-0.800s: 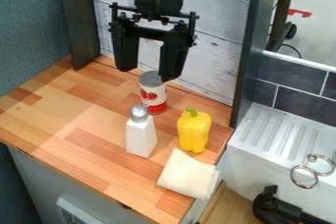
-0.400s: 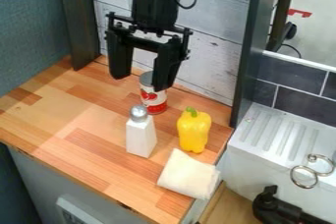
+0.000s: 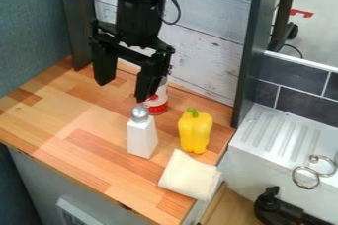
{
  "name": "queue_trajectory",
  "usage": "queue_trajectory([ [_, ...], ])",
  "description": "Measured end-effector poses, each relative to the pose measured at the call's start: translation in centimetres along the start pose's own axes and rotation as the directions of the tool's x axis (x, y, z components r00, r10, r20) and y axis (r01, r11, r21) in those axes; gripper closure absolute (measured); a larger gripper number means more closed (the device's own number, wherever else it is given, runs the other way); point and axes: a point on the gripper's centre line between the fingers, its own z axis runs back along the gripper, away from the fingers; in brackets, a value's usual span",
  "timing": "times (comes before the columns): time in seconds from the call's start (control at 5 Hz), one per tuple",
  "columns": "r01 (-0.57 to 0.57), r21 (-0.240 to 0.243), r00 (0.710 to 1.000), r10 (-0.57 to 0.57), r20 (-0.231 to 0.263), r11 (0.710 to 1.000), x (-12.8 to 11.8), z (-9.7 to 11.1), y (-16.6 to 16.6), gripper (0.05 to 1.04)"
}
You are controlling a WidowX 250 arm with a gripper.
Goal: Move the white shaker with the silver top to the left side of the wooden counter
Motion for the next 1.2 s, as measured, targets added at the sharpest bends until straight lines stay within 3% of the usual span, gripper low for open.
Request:
queue_trajectory([
  [0.2,-0.042,-0.009,0.999,0.042,0.026,0.999,0.6,-1.0,1.3,0.076],
  [0.6,-0.080,-0.054,0.997,0.079,-0.014,0.995,2.4,-4.3,1.4,0.076],
  [1.0,-0.090,-0.065,0.994,0.086,-0.062,0.994,4.0,-5.9,0.9,0.076],
  [1.2,-0.099,-0.065,0.993,0.095,-0.063,0.993,4.7,-6.1,1.0,0.076],
])
